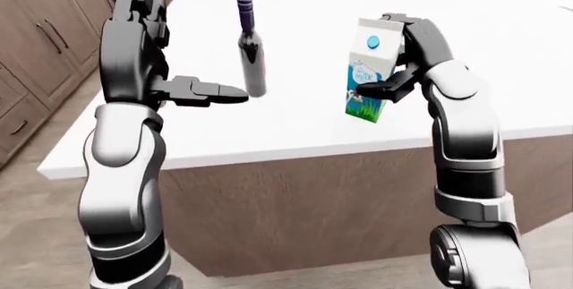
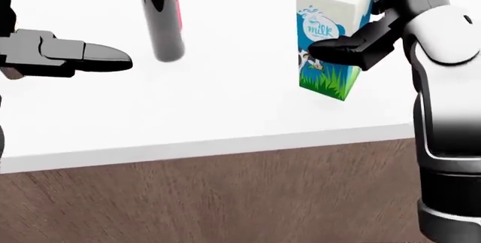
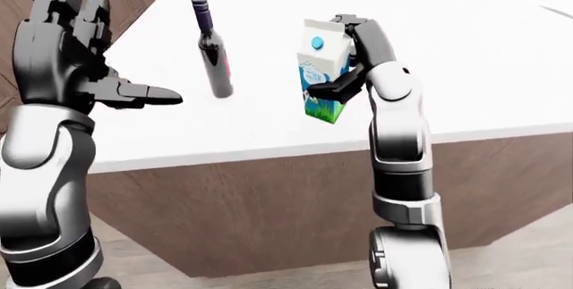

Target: Move the drinks to the dining counter.

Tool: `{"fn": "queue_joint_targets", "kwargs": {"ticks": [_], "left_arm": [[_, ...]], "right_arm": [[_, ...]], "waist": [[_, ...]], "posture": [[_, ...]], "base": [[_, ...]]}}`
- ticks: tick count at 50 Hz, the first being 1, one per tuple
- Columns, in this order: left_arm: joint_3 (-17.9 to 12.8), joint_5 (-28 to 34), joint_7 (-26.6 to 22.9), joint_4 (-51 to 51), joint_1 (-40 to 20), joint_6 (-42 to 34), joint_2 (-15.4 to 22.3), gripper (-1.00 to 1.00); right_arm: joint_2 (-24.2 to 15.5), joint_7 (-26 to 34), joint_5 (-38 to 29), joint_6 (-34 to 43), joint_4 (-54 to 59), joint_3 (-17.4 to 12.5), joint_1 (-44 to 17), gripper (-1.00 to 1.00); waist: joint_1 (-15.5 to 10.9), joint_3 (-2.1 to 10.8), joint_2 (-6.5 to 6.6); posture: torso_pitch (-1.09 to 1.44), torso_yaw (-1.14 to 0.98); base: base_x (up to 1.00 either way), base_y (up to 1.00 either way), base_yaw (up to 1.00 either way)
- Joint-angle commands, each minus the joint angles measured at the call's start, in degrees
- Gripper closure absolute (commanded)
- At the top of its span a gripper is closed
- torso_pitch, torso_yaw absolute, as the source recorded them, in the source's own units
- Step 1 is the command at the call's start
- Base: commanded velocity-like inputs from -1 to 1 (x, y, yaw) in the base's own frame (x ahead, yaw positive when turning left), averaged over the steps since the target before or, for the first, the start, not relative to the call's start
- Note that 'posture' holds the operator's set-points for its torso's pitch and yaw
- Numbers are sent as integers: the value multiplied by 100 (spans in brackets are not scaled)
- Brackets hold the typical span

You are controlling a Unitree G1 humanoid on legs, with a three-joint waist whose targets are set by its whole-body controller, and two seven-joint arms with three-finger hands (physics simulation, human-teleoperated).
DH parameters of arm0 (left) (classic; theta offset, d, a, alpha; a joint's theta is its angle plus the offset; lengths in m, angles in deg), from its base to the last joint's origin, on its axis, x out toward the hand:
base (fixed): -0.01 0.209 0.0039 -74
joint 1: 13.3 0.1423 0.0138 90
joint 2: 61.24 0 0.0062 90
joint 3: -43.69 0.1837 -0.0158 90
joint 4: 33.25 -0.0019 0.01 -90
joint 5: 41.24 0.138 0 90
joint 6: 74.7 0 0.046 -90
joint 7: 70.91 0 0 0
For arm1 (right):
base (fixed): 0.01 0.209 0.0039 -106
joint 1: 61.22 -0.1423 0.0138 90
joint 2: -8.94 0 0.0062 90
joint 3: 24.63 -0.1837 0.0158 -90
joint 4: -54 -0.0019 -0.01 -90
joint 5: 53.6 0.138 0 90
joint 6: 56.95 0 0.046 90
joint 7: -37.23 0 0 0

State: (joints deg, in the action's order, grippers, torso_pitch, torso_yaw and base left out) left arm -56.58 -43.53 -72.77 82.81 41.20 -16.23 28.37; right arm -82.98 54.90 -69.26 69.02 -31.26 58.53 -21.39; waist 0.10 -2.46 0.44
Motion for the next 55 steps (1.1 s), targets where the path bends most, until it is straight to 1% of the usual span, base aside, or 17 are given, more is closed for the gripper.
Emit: {"fn": "queue_joint_targets", "kwargs": {"ticks": [1,6,11,16,18,24,28,38,39,42,55], "left_arm": [[-65,-9,27,226,-185,65,79,-100],[-84,-31,27,280,-164,35,110,-100],[-118,-81,41,301,-228,-33,151,-100],[-129,-110,69,264,-241,-8,166,-100],[-127,-122,69,268,-241,-16,170,-100],[-119,-127,77,277,-257,-29,188,-100],[-136,-138,61,297,-231,-32,195,-100],[-153,-120,56,277,-148,48,198,-100],[-170,-135,55,308,-149,17,203,-100],[-219,-148,44,340,-116,-4,247,-100],[-181,-136,57,269,-215,-5,255,-100]], "right_arm": [[-137,-141,87,-481,77,-79,-438,100],[-309,-254,236,-1218,1554,-70,-1176,100],[-428,-480,278,-2366,3635,-15,-2088,100],[-384,-752,362,-3469,5422,-8,-2692,100],[-370,-841,384,-3749,5900,-15,-2853,100],[-268,-1002,436,-4226,6537,-49,-3086,100],[-182,-1129,456,-4443,6719,-84,-3126,100],[52,-1456,401,-4949,6897,-121,-2902,100],[56,-1554,326,-4969,6907,-79,-2888,100],[117,-1680,308,-5158,6944,-113,-2833,100],[295,-1882,226,-5303,7040,-154,-2613,100]], "waist": [[-1,196,-9],[23,168,12],[50,155,33],[59,150,37],[62,154,37],[41,143,32],[31,130,36],[16,147,24],[14,150,23],[10,156,25],[2,182,27]], "posture": [[0,0],[0,0],[0,0],[0,0],[0,0],[0,0],[0,0],[0,0],[0,0],[0,0],[0,0]], "base": [[0,0,0],[0,0,0],[0,0,0],[0,0,0],[0,0,0],[0,0,0],[0,0,0],[0,0,0],[0,0,0],[0,0,0],[0,0,0]]}}
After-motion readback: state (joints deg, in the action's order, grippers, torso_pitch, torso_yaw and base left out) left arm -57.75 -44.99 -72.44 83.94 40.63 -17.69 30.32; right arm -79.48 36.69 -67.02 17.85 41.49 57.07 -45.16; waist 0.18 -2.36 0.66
